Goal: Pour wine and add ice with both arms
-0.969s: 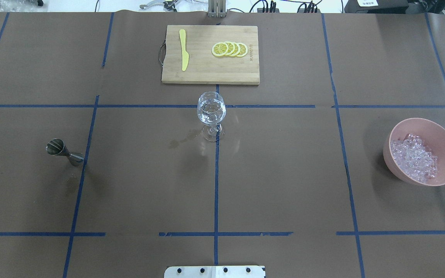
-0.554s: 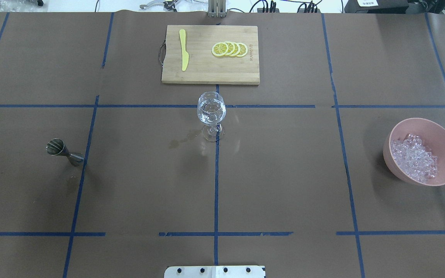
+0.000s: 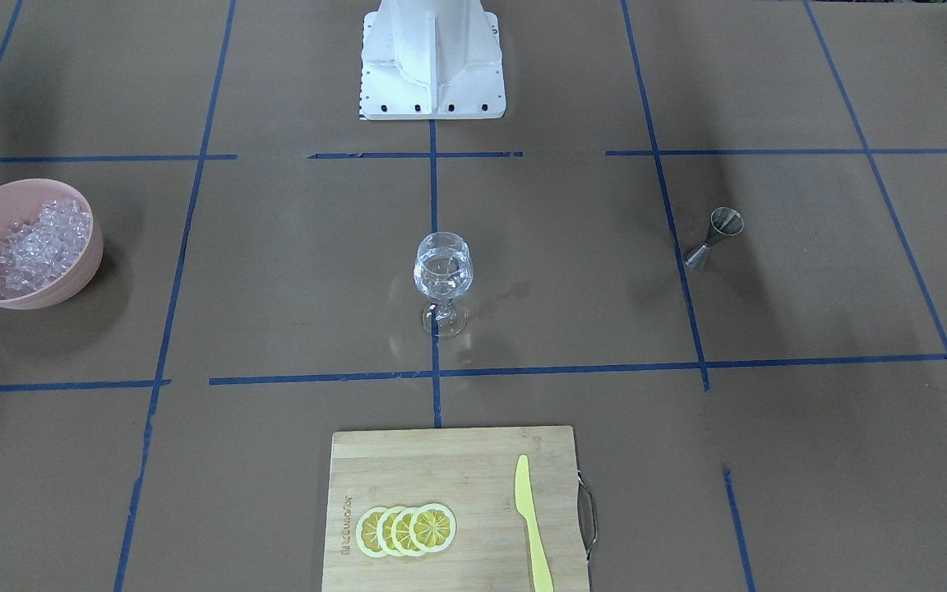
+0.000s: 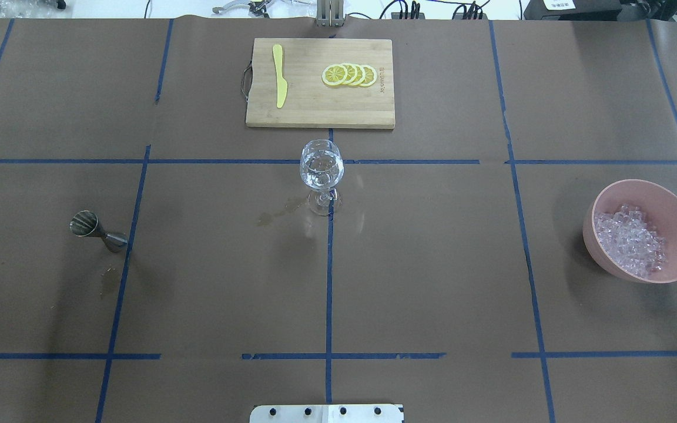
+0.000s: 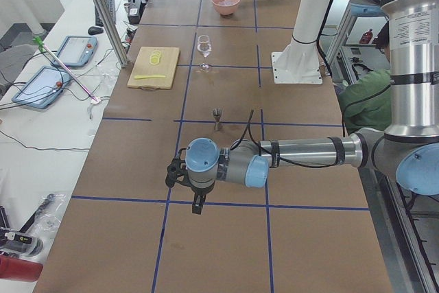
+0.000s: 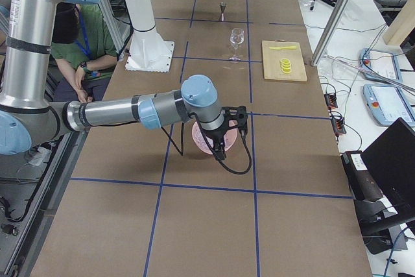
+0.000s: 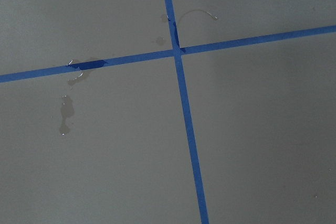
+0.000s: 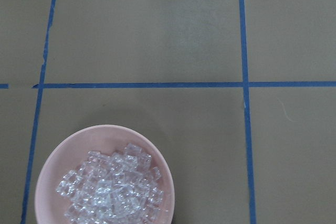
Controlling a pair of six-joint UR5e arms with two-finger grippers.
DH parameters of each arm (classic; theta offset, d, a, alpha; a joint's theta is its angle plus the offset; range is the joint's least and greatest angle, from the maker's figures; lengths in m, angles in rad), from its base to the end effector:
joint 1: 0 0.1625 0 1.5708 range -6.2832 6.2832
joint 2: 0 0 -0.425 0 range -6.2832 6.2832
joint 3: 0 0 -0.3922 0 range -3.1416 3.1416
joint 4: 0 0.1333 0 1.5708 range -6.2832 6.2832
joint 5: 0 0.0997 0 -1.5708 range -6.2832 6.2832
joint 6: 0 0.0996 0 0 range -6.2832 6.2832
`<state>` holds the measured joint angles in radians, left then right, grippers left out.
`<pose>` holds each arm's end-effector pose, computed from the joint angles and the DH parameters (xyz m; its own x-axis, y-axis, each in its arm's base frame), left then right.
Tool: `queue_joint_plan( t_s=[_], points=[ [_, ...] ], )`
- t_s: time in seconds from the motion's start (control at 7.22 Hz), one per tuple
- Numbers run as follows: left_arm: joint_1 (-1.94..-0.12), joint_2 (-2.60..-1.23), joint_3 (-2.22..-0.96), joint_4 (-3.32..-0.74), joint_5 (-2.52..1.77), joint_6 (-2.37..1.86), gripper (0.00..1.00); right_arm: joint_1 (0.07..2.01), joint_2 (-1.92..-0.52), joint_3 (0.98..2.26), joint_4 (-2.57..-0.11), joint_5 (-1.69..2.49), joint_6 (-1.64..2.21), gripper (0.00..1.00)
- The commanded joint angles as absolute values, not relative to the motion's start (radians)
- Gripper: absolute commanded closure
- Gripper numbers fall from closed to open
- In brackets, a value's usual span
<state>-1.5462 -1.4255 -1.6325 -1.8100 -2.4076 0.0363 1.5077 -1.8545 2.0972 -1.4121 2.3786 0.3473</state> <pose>-0.0486 -0.4395 0.6662 0.6655 0.1673 -0.7274 -0.0485 0.9822 0.1815 0.0372 -0.3835 0.5007 0.6516 0.0067 0.7586 -0.1741 0.9746 0.1409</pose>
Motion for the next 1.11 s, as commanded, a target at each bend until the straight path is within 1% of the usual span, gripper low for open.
queue_joint_plan(
  t_s=[0.0,0.14,0.42,0.55,0.69,0.83,0.97],
  points=[
    [-1.546,-1.424,-1.640,-1.815,-2.408,0.035,0.00,1.313,-1.864,2.166,-1.364,2.273,0.604,0.01],
    [-1.546,-1.425,-1.640,-1.816,-2.410,0.035,0.00,1.239,-1.871,2.163,-1.276,2.231,0.692,0.00],
    [-1.546,-1.424,-1.640,-1.845,-2.410,0.035,0.00,1.072,-1.875,2.158,-1.201,2.081,0.852,0.00],
    [-1.546,-1.427,-1.640,-1.845,-2.410,0.034,0.00,1.021,-1.875,2.117,-1.160,2.038,0.853,0.00],
    [-1.545,-1.428,-1.640,-1.845,-2.410,0.034,0.00,1.005,-1.873,2.046,-1.053,2.033,0.853,0.00],
    [-1.545,-1.430,-1.640,-1.847,-2.410,0.034,0.00,0.996,-1.871,2.014,-0.999,2.033,0.856,0.00],
    [-1.545,-1.430,-1.640,-1.845,-2.410,0.035,0.00,0.953,-1.870,2.011,-0.994,2.005,0.853,0.00]
  ],
)
